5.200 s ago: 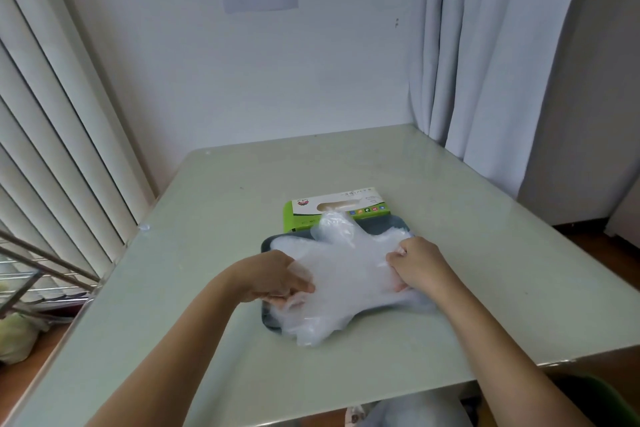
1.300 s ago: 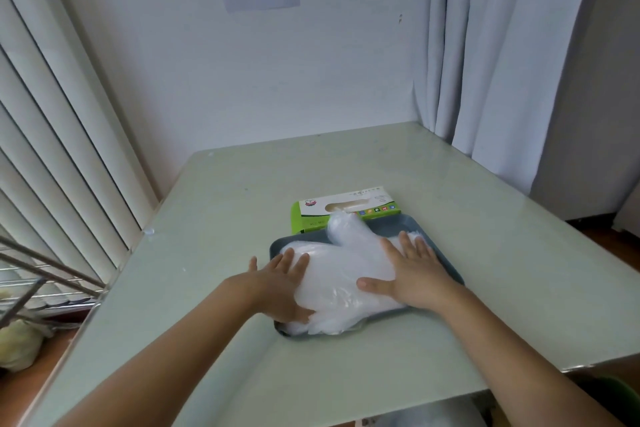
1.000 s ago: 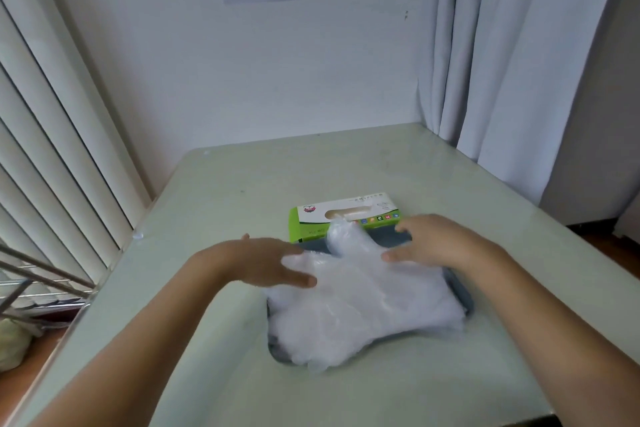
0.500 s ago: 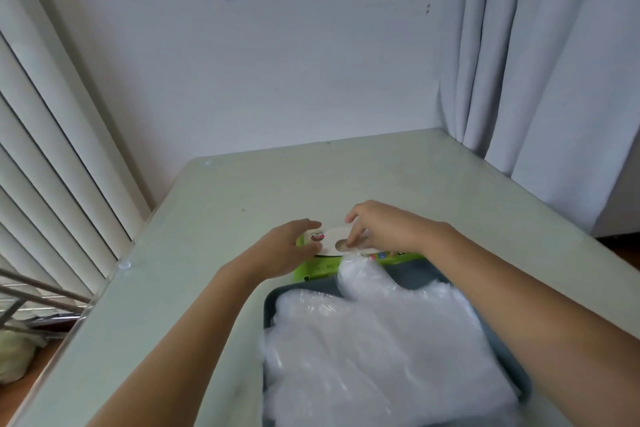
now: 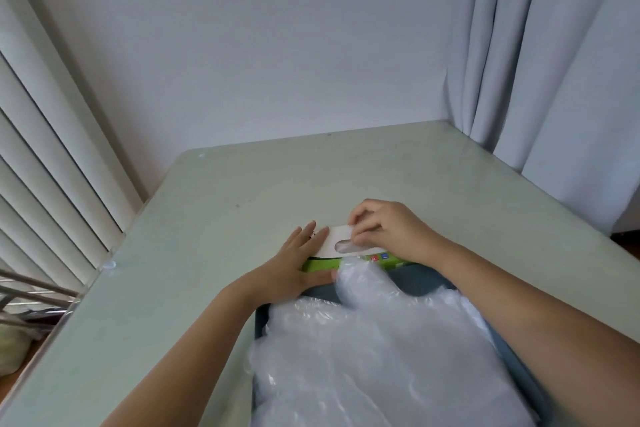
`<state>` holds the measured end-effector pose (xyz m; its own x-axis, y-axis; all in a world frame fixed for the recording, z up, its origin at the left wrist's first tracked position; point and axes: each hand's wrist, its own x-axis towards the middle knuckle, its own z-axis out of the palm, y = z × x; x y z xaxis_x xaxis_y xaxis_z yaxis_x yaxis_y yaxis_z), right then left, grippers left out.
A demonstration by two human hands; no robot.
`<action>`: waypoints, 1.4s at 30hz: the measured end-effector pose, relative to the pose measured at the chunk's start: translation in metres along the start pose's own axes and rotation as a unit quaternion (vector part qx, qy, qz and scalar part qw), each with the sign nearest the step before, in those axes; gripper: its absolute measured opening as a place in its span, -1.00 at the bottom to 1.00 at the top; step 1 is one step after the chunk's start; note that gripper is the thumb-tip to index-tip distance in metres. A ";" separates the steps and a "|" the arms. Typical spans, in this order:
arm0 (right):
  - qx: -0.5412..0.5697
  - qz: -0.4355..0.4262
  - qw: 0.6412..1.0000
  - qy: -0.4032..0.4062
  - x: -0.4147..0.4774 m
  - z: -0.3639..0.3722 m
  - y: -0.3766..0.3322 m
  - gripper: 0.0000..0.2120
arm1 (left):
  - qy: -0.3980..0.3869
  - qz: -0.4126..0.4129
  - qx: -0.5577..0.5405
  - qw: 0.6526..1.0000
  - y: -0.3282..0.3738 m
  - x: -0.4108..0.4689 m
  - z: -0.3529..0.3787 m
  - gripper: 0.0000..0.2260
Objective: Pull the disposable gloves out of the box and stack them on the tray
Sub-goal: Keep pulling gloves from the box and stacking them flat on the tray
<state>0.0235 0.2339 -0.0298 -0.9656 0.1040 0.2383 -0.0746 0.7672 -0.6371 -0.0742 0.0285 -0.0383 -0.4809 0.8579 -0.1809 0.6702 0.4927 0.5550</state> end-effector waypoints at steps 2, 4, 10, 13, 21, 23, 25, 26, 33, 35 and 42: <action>0.058 0.032 0.997 0.042 0.000 -0.002 0.001 -0.95 | -0.002 0.003 -0.002 1.000 0.000 0.001 0.000 -0.28; 0.115 0.066 0.988 0.077 0.001 -0.004 0.002 -0.97 | -0.002 0.006 -0.005 1.000 0.000 0.001 0.000 -0.29; 0.263 0.112 0.946 0.157 0.002 -0.010 0.000 -0.88 | -0.019 -0.005 -0.007 1.000 -0.002 0.004 -0.002 -0.32; 0.316 0.105 0.920 0.206 0.001 -0.026 -0.008 -0.88 | -0.026 -0.007 -0.003 1.000 0.000 0.005 -0.005 -0.33; 0.539 0.020 0.809 0.236 -0.018 -0.064 -0.034 -0.58 | -0.031 -0.036 0.027 0.999 0.009 0.003 -0.011 -0.32; 0.560 0.010 0.794 0.237 -0.022 -0.069 -0.044 -0.64 | -0.034 -0.042 0.042 0.998 0.013 0.004 -0.010 -0.33; 0.589 -0.012 0.770 0.246 -0.027 -0.077 -0.055 -0.73 | -0.041 -0.052 0.049 0.997 0.016 0.003 -0.012 -0.33; 0.602 -0.018 0.758 0.251 -0.028 -0.081 -0.059 -0.72 | -0.045 -0.062 0.056 0.995 0.017 0.003 -0.014 -0.32; 0.685 -0.007 0.697 0.212 -0.056 -0.090 -0.091 -0.81 | 0.020 -0.034 -0.045 0.998 0.053 -0.011 -0.033 -0.24; 0.704 -0.008 0.677 0.214 -0.064 -0.090 -0.093 -0.84 | 0.063 0.040 -0.198 0.977 0.072 -0.025 -0.040 -0.25; 0.750 0.028 0.627 0.211 -0.079 -0.071 -0.088 -0.66 | 0.131 0.120 -0.238 0.955 0.154 -0.060 -0.032 -0.49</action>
<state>0.1244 0.2033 0.0591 -0.8495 0.5043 0.1549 -0.4982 -0.6700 -0.5504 0.0399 0.0479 0.0835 -0.5124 0.8412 0.1727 0.4768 0.1114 0.8719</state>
